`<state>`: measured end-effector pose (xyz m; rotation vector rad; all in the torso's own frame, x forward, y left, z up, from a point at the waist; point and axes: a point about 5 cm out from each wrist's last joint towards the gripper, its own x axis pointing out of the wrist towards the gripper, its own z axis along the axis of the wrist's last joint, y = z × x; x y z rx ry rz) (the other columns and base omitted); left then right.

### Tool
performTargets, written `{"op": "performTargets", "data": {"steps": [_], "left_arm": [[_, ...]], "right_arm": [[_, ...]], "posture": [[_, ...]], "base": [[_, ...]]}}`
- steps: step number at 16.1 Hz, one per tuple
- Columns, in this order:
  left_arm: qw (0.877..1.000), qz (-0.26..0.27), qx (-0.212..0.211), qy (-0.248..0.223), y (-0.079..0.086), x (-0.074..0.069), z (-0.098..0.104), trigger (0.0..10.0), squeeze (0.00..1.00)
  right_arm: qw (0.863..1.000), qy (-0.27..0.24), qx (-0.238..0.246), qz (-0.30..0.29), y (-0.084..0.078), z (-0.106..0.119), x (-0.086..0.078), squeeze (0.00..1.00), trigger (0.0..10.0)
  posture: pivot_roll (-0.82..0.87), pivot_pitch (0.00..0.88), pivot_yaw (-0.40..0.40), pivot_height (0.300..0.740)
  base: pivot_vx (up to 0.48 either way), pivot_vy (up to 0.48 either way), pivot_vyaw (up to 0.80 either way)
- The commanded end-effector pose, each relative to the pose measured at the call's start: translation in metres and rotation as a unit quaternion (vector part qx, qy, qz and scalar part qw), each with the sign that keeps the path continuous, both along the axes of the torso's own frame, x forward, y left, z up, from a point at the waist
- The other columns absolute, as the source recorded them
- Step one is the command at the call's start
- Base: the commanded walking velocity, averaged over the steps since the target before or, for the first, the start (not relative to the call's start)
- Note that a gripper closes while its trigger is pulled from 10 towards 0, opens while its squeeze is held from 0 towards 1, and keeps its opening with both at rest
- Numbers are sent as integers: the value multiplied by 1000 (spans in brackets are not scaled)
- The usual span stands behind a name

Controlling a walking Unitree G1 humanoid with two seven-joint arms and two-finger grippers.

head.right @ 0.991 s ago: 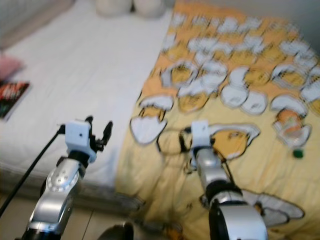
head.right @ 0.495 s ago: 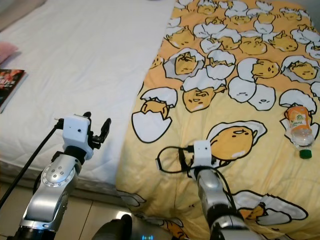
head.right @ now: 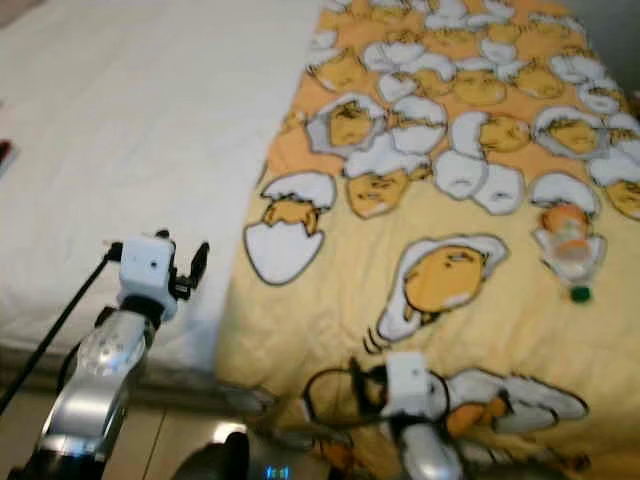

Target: Clean up the room

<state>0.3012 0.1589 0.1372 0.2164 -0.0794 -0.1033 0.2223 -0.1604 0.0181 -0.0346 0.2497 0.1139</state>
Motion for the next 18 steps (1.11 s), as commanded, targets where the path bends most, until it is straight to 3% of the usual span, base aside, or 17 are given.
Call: {"op": "performTargets", "data": {"steps": [1, 2, 3, 4, 5, 8, 10, 12, 15, 18], "left_arm": [[998, -1, -57, 0, -6, -1, -1, 10000, 0], [993, -10, -115, 9, -13, 0, -3, 10000, 0], [991, -16, -129, 18, -19, 1, -9, 10000, 0], [989, -20, -148, 20, -29, 6, -10, 10000, 0], [992, -46, -118, 21, -47, 12, -10, 10000, 0], [991, -58, -121, 24, -56, 20, -12, 10000, 0], [986, -78, -148, 26, -59, 19, -15, 10000, 0], [985, -100, -137, 17, -64, 19, -15, 10000, 0], [983, -103, -153, 21, -71, 14, -23, 10000, 0], [984, -104, -142, 29, -71, 17, -27, 10000, 0]], "right_arm": [[997, -70, -21, -15, -9, 28, 5, 0, 10000], [994, -105, -19, -29, -13, 41, 13, 0, 10000], [993, -114, -13, -40, -13, 43, 26, 0, 10000], [989, -134, 2, -55, -9, 55, 51, 0, 10000], [983, -166, 25, -78, -6, 78, 70, 0, 10000], [984, -168, 7, -55, -3, 81, 70, 0, 10000], [986, -155, 9, -68, -10, 74, 70, 0, 10000], [986, -143, 18, -80, -14, 70, 72, 0, 10000], [987, -137, 18, -81, -16, 68, 76, 0, 10000], [988, -133, 19, -75, -16, 67, 78, 0, 10000]], "posture": [[183, 168, -58, 740], [164, 130, -32, 740], [146, 73, -9, 740], [140, 32, 11, 740], [139, 0, 10, 740], [140, 0, 12, 740], [136, 0, 0, 740], [132, 0, -3, 740], [134, 0, 2, 740], [138, 0, 1, 740]], "base": [[0, 0, 0], [0, 0, 0], [0, 0, 0], [379, -289, 0], [375, -296, 0], [376, -295, 0], [266, -398, 0], [270, -392, 0], [0, -469, 0], [0, 0, 0]]}}
